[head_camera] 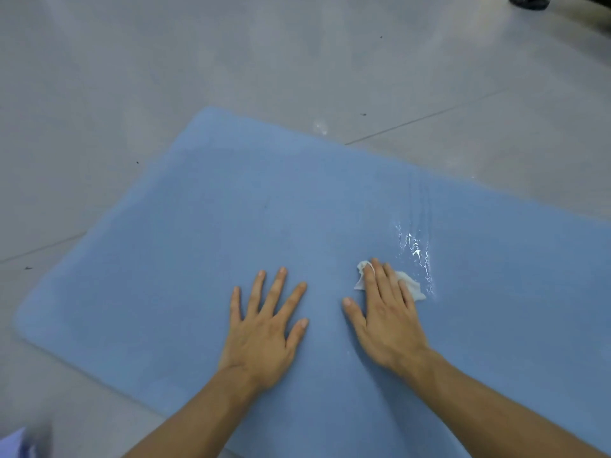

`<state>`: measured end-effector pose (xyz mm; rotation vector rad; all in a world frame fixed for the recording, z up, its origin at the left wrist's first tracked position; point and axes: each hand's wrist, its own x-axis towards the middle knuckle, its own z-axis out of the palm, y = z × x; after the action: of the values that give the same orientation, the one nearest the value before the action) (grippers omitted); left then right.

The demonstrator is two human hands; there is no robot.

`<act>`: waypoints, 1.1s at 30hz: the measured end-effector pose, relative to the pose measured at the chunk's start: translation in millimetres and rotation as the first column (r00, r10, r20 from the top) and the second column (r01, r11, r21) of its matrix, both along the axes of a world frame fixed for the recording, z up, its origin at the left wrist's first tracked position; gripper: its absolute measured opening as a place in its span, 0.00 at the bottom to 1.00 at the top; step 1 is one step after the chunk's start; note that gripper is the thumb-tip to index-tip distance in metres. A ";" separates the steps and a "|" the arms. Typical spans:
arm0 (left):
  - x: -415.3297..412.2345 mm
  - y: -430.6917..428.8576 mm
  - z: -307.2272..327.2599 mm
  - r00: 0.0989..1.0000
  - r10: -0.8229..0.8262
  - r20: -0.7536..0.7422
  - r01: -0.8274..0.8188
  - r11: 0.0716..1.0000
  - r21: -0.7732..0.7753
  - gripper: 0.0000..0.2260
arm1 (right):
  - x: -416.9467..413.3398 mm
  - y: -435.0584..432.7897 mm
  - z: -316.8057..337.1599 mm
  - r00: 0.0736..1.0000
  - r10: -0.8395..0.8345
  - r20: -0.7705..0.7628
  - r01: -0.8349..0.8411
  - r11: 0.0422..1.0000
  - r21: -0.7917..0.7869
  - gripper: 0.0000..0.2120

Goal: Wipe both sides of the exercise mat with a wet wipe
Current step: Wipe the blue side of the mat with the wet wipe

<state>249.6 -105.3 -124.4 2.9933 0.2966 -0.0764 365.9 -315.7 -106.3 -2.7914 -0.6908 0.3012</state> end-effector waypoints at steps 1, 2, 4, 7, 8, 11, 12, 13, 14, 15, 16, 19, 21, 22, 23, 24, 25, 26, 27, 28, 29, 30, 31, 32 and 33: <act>-0.2 -0.2 0.6 1.000 -0.001 -0.002 0.001 1.000 0.001 0.27 | -3.4 -2.2 2.4 0.999 0.052 0.011 -0.052 0.999 0.001 0.41; -0.4 -0.6 1.2 1.000 -0.002 -0.001 0.002 1.000 0.002 0.27 | -10.0 -6.7 4.1 0.992 0.128 0.013 -0.128 0.992 -0.003 0.39; -0.4 -0.6 1.8 1.000 -0.001 -0.008 0.001 1.000 -0.001 0.27 | -28.0 -19.4 7.5 0.953 0.303 0.019 -0.302 0.953 -0.018 0.37; -1.1 -0.8 3.1 1.000 -0.005 -0.022 0.005 1.000 0.002 0.28 | -50.8 -42.5 10.3 0.874 0.481 0.074 -0.478 0.877 -0.060 0.37; -1.3 0.0 2.9 1.000 -0.005 -0.029 0.005 1.000 -0.003 0.28 | -54.5 -49.1 9.2 0.856 0.509 0.091 -0.505 0.860 -0.071 0.37; -1.5 3.1 3.9 0.999 -0.005 -0.046 0.004 1.000 -0.017 0.28 | -51.5 -57.4 9.3 0.853 0.509 0.116 -0.499 0.860 -0.106 0.37; -1.8 4.5 4.6 0.999 -0.007 -0.053 0.006 1.000 -0.022 0.29 | -46.1 -56.6 8.9 0.878 0.468 0.105 -0.456 0.882 -0.119 0.37; -1.9 5.8 5.1 0.998 -0.012 -0.060 0.010 1.000 -0.028 0.29 | -38.7 -54.4 9.6 0.912 0.401 0.088 -0.388 0.912 -0.132 0.37; -2.2 7.0 5.4 0.998 -0.017 -0.066 0.015 0.999 -0.031 0.30 | -30.1 -50.9 10.5 0.947 0.311 0.076 -0.300 0.945 -0.134 0.37; -2.6 8.2 5.6 0.997 -0.021 -0.069 0.019 0.999 -0.032 0.30 | -19.6 -46.7 10.8 0.974 0.213 0.073 -0.203 0.972 -0.122 0.38; -2.8 8.9 5.9 0.997 -0.026 -0.072 0.024 0.999 -0.036 0.30 | -8.2 -41.7 11.4 0.991 0.121 0.057 -0.115 0.988 -0.106 0.40; -3.2 9.3 8.3 0.996 -0.029 -0.089 0.025 0.999 -0.047 0.31 | 14.5 -26.5 12.1 0.999 -0.009 -0.048 0.006 0.998 -0.055 0.45; -3.3 8.2 9.8 0.995 -0.016 -0.103 0.009 0.998 -0.067 0.31 | 12.9 -20.3 16.6 0.994 0.084 -0.072 -0.085 0.996 -0.021 0.45; -3.0 7.4 11.8 0.995 -0.002 -0.101 -0.006 0.997 -0.079 0.32 | 7.4 -19.5 19.0 0.982 0.171 -0.078 -0.174 0.985 -0.021 0.45; -2.4 6.9 14.0 0.994 0.015 -0.105 -0.025 0.996 -0.091 0.32 | 0.0 -20.4 20.5 0.960 0.267 -0.084 -0.269 0.963 -0.021 0.44; -1.7 6.1 16.6 0.992 0.032 -0.121 -0.044 0.994 -0.103 0.32 | -7.6 -22.8 20.9 0.930 0.359 -0.084 -0.362 0.932 -0.024 0.42; -1.0 5.5 18.7 0.988 0.044 -0.147 -0.061 0.992 -0.111 0.31 | -14.4 -26.9 20.1 0.894 0.441 -0.077 -0.444 0.895 -0.042 0.39; -0.1 4.9 21.2 0.983 0.050 -0.176 -0.070 0.991 -0.113 0.32 | -20.0 -32.0 18.0 0.863 0.502 -0.054 -0.505 0.861 -0.063 0.37; 0.7 4.6 24.1 0.978 0.051 -0.200 -0.074 0.991 -0.110 0.32 | -23.5 -37.7 16.0 0.838 0.545 -0.021 -0.544 0.834 -0.089 0.35; 1.5 4.7 26.4 0.974 0.050 -0.222 -0.075 0.991 -0.109 0.32 | -24.1 -42.6 15.6 0.823 0.567 0.003 -0.563 0.818 -0.117 0.35; 2.0 4.9 28.5 0.970 0.045 -0.240 -0.073 0.991 -0.110 0.33 | -22.8 -47.7 16.3 0.821 0.571 0.024 -0.563 0.815 -0.140 0.34; 2.5 5.4 30.3 0.967 0.040 -0.252 -0.071 0.991 -0.115 0.34 | -19.7 -53.4 15.7 0.828 0.559 0.031 -0.549 0.821 -0.158 0.34; 2.7 6.0 31.2 0.964 0.035 -0.262 -0.069 0.990 -0.122 0.35 | -15.8 -59.0 16.2 0.844 0.534 0.039 -0.521 0.836 -0.175 0.34; 2.7 6.1 32.3 0.962 0.032 -0.271 -0.070 0.989 -0.130 0.36 | -11.4 -65.2 15.7 0.868 0.496 0.039 -0.480 0.856 -0.191 0.35; 2.5 6.0 32.6 0.960 0.032 -0.279 -0.073 0.988 -0.136 0.36 | -6.0 -70.4 16.5 0.896 0.443 0.036 -0.427 0.880 -0.208 0.37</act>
<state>252.1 -99.3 -91.7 2.8246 0.3818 -0.4915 359.9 -386.0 -89.8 -2.8103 -1.3866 0.3519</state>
